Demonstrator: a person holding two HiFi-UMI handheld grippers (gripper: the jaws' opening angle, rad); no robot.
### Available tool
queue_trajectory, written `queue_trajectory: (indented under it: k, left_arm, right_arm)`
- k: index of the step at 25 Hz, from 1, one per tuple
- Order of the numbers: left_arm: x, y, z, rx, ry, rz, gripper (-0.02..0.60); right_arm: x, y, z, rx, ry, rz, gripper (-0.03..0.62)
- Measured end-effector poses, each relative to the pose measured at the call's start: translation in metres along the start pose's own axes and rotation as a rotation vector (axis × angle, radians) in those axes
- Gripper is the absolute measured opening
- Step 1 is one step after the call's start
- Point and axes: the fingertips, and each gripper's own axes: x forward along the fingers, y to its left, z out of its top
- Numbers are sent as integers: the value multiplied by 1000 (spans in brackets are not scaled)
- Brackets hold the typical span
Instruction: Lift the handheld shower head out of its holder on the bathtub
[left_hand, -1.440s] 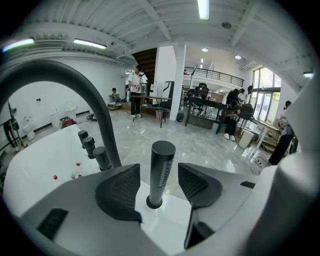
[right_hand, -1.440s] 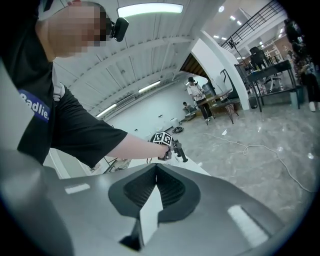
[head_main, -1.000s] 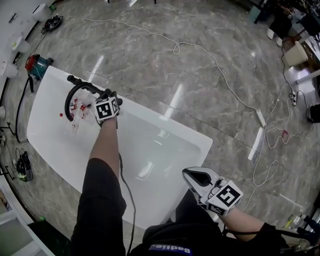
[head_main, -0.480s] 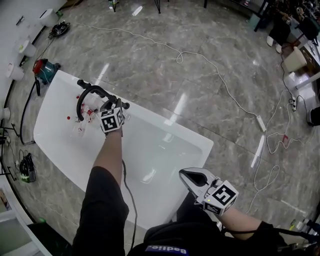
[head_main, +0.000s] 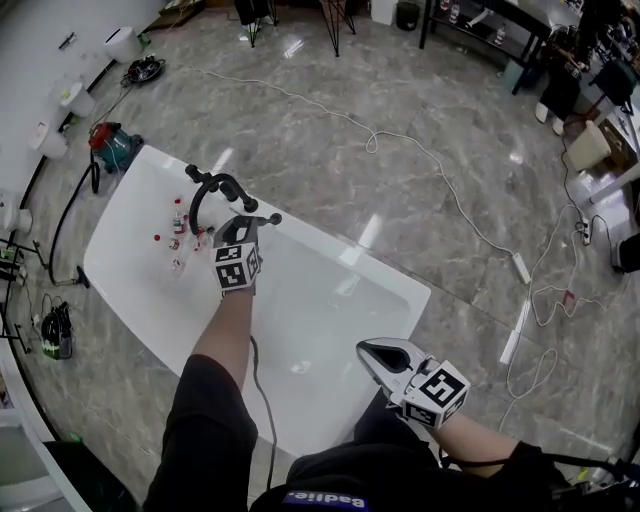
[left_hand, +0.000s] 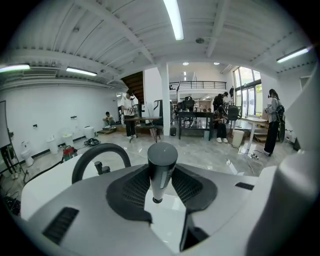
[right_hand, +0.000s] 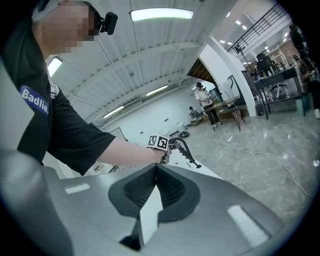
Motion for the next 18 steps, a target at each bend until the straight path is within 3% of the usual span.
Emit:
queue_trajectory:
  k: [5, 13, 18]
  left_arm:
    - [-72, 10, 0, -24, -47, -6, 137]
    - [-189, 31, -9, -147, -130, 16, 137]
    - [-260, 42, -19, -165, -167, 11, 137]
  right_arm:
    - [3, 47, 7, -53, 8, 36, 0]
    - [-1, 128, 7, -115, 33, 99, 0]
    - [7, 182, 7, -175, 43, 122, 0]
